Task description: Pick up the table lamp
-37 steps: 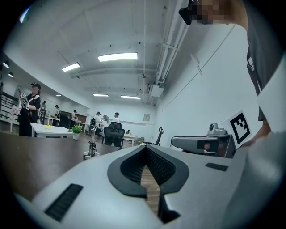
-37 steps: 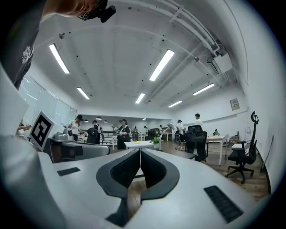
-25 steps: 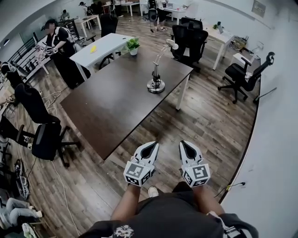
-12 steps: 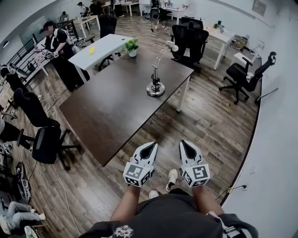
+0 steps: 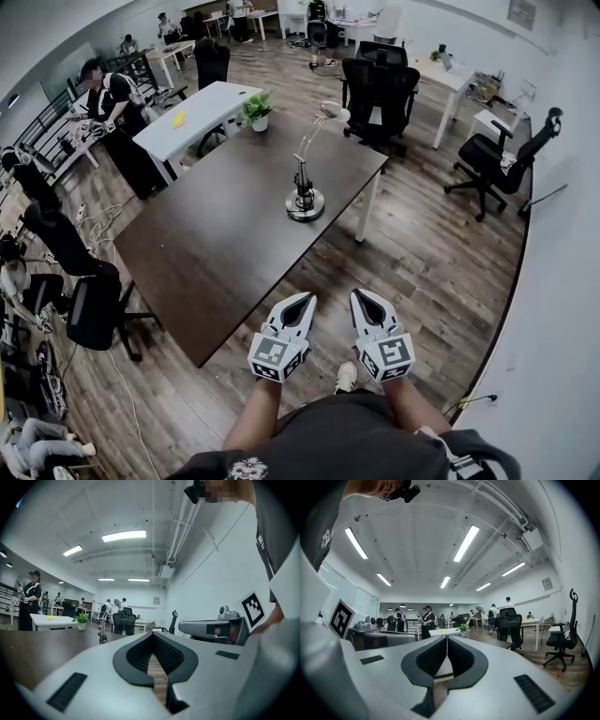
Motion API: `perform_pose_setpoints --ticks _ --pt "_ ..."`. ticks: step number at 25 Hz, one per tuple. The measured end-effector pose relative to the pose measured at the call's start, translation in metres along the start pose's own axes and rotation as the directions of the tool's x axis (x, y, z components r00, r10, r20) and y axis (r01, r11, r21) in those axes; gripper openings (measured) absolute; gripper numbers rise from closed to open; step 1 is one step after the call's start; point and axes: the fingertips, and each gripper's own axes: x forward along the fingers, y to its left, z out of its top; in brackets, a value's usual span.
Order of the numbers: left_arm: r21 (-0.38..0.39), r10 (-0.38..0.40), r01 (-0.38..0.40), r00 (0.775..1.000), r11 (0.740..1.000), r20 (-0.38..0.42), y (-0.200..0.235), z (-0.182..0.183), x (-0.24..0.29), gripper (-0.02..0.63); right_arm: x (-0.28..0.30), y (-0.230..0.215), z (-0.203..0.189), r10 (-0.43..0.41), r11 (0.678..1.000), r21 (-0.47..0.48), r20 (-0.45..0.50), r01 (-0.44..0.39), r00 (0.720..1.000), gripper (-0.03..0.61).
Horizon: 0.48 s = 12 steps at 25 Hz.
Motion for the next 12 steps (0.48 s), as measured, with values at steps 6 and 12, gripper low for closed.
perform_pose_setpoints --ticks 6,12 --pt "0.012 0.022 -0.022 1.000 1.000 0.005 0.011 0.009 0.053 0.006 0.032 -0.036 0.007 0.065 0.998 -0.003 0.002 -0.065 0.998 0.028" --pt "-0.002 0.064 -0.064 0.998 0.998 0.013 0.016 0.009 0.082 0.006 0.051 -0.068 0.006 0.095 0.995 0.004 0.015 -0.095 0.995 0.028"
